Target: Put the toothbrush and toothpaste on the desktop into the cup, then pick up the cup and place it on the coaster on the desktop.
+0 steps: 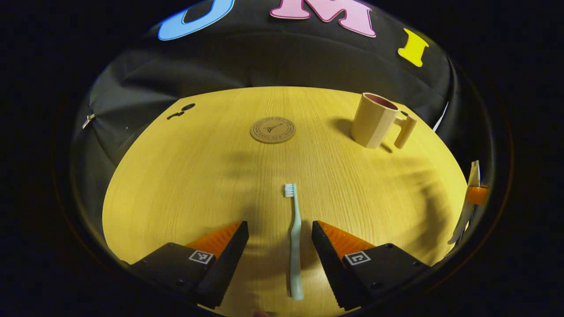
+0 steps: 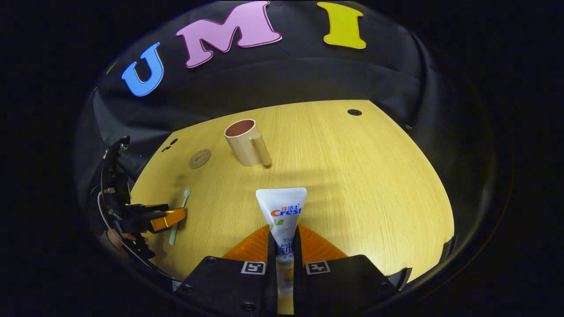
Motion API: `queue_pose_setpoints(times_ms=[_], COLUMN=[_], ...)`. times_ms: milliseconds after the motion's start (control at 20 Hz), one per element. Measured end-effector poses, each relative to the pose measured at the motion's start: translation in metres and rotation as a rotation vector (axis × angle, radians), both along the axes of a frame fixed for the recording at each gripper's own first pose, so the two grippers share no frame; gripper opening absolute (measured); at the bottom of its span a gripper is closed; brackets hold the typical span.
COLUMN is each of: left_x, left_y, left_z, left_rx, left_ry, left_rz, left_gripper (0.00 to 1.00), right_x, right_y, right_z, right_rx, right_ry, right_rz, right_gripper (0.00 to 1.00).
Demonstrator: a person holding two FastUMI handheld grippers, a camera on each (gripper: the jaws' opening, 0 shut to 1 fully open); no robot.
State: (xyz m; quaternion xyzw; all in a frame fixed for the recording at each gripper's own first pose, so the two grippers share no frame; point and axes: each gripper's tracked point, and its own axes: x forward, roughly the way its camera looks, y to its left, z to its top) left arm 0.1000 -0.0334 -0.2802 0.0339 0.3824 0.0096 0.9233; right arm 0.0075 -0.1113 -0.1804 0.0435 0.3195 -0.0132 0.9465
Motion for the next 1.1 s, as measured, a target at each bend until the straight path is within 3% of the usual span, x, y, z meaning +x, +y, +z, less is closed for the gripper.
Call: queue_pose_setpoints(times_ms=[200, 300, 400, 500, 550, 750, 900, 1100], left_x=[0.005, 0.006, 0.008, 0.007, 0.008, 0.010, 0.008, 0.006], left_y=[-0.003, -0.003, -0.002, 0.002, 0.001, -0.001, -0.003, -0.011], left_z=[-0.003, -0.002, -0.003, -0.004, -0.005, 0.000, 0.006, 0.061], left_rx=[0.003, 0.007, 0.019, 0.042, 0.047, 0.022, -0.008, -0.082], left_ry=[-0.014, -0.030, -0.053, -0.055, -0.054, -0.068, -0.087, -0.231], left_rz=[-0.022, -0.027, -0.024, -0.020, -0.022, -0.027, -0.037, -0.046], left_gripper=[0.89, 0.80, 0.42, 0.29, 0.17, 0.07, 0.06, 0.06], right_x=[0.001, -0.001, -0.001, -0.002, -0.001, -0.001, -0.001, 0.009], right_y=[-0.005, -0.002, -0.001, 0.001, 0.001, -0.001, 0.001, 0.013], right_z=[0.000, 0.001, -0.002, -0.004, -0.006, -0.004, 0.002, 0.021], right_rx=[-0.002, 0.003, 0.012, 0.019, 0.021, 0.025, 0.036, 0.039], right_ry=[-0.007, -0.013, -0.008, -0.004, -0.003, -0.017, -0.032, -0.078], right_rz=[-0.014, -0.013, -0.006, -0.006, -0.008, -0.019, -0.021, 0.015], right_gripper=[0.18, 0.18, 0.18, 0.18, 0.18, 0.18, 0.18, 0.18])
